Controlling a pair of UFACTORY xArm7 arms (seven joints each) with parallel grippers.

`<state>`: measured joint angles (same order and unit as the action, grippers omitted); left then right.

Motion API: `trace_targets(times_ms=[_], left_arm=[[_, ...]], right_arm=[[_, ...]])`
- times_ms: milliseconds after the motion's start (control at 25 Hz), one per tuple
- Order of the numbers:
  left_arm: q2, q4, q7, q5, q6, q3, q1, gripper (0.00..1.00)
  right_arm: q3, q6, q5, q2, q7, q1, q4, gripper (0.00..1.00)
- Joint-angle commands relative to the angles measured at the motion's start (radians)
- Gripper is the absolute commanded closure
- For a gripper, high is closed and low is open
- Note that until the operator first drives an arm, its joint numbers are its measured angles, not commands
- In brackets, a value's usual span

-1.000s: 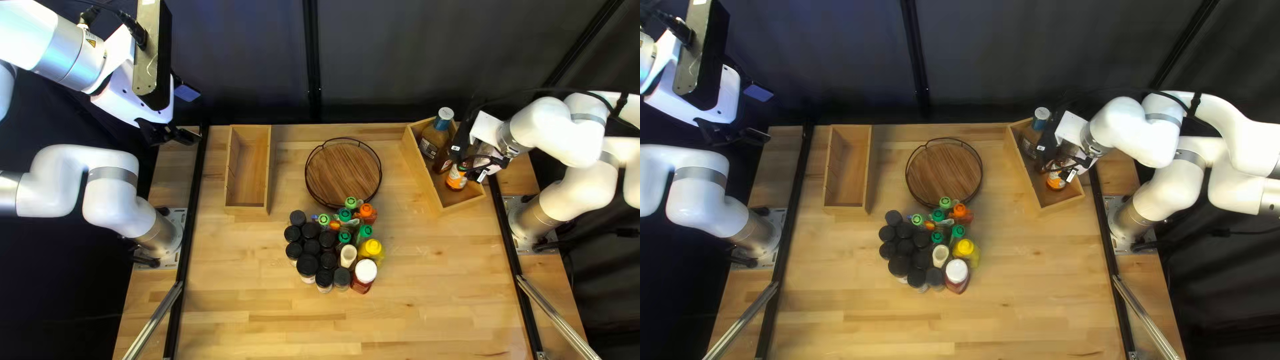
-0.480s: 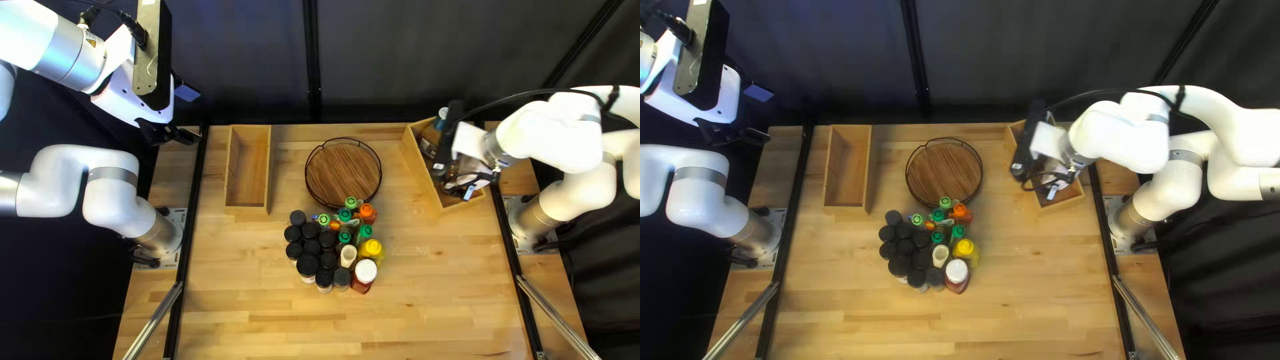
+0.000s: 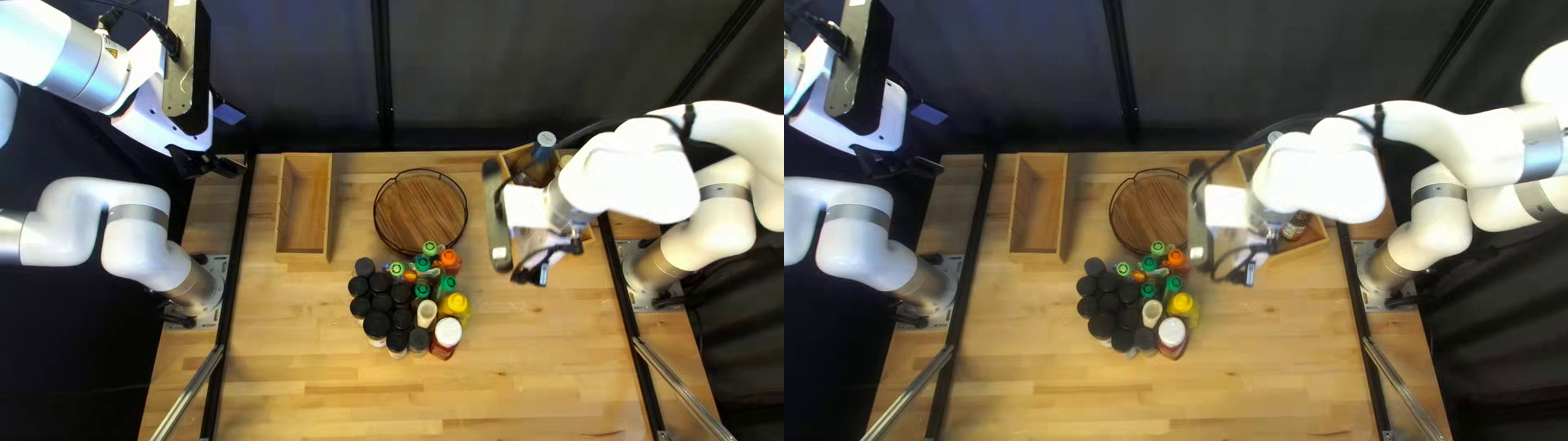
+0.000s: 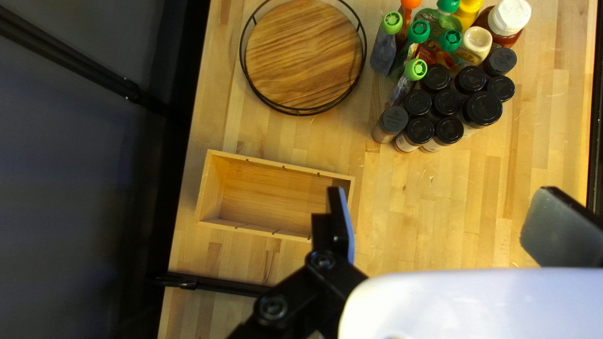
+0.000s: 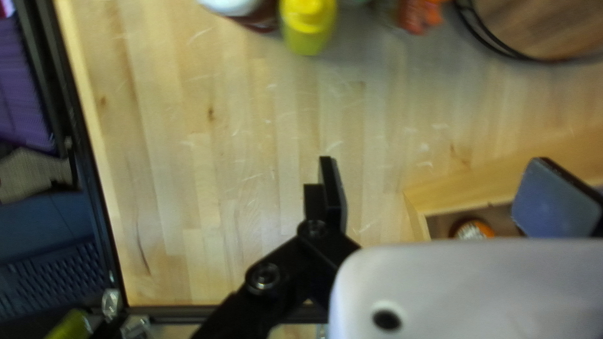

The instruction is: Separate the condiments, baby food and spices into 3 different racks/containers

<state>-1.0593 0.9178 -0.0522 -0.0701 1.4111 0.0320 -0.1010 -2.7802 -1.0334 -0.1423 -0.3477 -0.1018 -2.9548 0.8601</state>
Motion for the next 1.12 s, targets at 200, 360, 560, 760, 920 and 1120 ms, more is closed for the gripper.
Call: trace_targets(times_ms=[200, 360, 560, 760, 920, 1120], left_arm=[[0.000, 0.000, 0.000, 0.000, 0.000, 0.000, 0.000, 0.00], [0.000, 0.000, 0.000, 0.000, 0.000, 0.000, 0.000, 0.00], [0.000, 0.000, 0.000, 0.000, 0.000, 0.000, 0.000, 0.00], [0.000, 0.000, 0.000, 0.000, 0.000, 0.000, 0.000, 0.00], [0.000, 0.000, 0.000, 0.000, 0.000, 0.000, 0.000, 0.00], [0.000, 0.000, 0.000, 0.000, 0.000, 0.000, 0.000, 0.00]], right_arm=[[0.015, -0.003, 0.012, 0.032, -0.031, -0.015, 0.023, 0.00], [0.015, -0.003, 0.012, 0.032, -0.031, -0.015, 0.023, 0.00], [0.015, -0.003, 0.012, 0.032, -0.031, -0.015, 0.023, 0.00], [0.022, 0.005, 0.022, 0.021, -0.034, -0.019, 0.018, 0.00], [0.027, 0.015, 0.026, 0.049, -0.025, -0.017, 0.064, 0.00], [0.057, 0.042, 0.060, 0.157, 0.007, -0.017, 0.146, 0.00]])
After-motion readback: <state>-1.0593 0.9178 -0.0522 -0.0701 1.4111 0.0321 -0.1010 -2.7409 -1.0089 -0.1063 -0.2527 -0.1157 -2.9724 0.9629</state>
